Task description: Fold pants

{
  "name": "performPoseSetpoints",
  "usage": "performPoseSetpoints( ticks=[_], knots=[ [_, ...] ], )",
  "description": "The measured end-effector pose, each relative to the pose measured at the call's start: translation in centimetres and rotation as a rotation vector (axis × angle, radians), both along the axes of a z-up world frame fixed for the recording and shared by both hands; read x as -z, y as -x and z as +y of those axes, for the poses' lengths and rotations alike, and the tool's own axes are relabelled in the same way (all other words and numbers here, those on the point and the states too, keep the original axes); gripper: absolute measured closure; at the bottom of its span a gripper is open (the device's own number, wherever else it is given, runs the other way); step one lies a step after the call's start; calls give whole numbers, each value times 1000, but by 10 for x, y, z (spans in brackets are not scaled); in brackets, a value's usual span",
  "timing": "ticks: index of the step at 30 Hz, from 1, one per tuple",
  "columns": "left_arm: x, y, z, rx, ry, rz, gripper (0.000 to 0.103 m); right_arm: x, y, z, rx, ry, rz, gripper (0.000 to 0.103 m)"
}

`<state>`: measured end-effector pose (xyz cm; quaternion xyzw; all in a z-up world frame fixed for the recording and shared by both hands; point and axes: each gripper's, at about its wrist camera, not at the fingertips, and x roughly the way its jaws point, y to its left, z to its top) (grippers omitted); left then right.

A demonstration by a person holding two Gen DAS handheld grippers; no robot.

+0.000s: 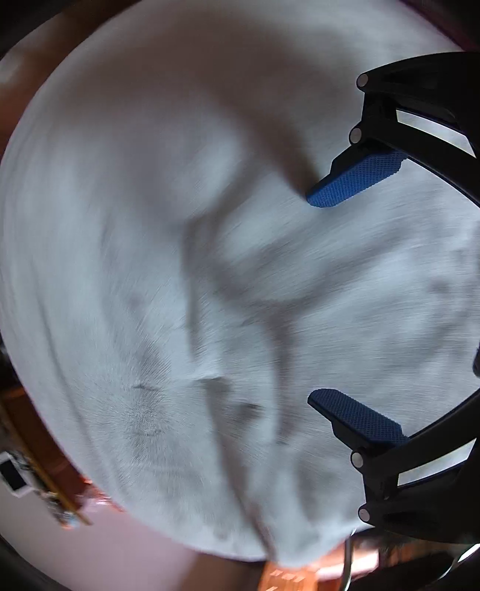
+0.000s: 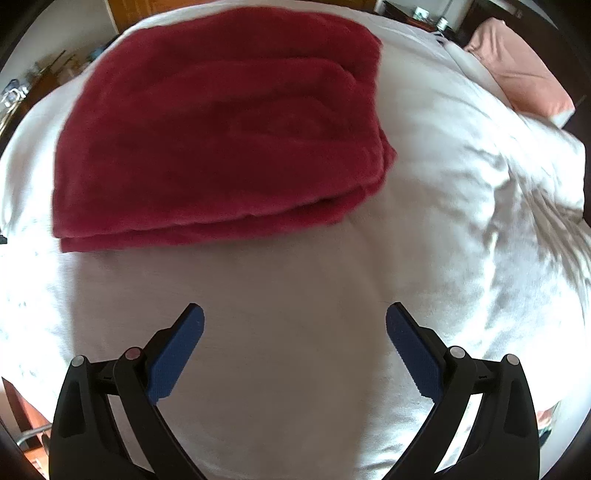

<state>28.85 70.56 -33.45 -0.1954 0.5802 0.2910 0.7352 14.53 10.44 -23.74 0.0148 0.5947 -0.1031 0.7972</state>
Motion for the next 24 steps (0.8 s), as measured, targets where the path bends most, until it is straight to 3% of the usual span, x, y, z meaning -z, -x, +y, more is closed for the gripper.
performPoseSetpoints(
  ticks=[5, 10, 15, 19, 22, 24],
  knots=[
    [21, -11, 28, -33, -17, -88, 5, 6, 2, -16, 48, 50, -5, 3],
    [27, 4, 25, -37, -106, -239, 5, 11, -5, -45, 113, 105, -22, 3],
    [28, 18, 20, -33, -165, -290, 5, 15, -15, -78, 143, 124, -34, 3],
    [25, 28, 1, -50, -219, -318, 5, 14, -19, -121, 195, 139, -63, 3],
    [27, 39, -15, -80, -287, -391, 5, 12, -21, -157, 246, 147, -89, 3],
    [26, 39, -17, -86, -287, -423, 5, 14, -24, -184, 284, 152, -101, 3]
  ],
)
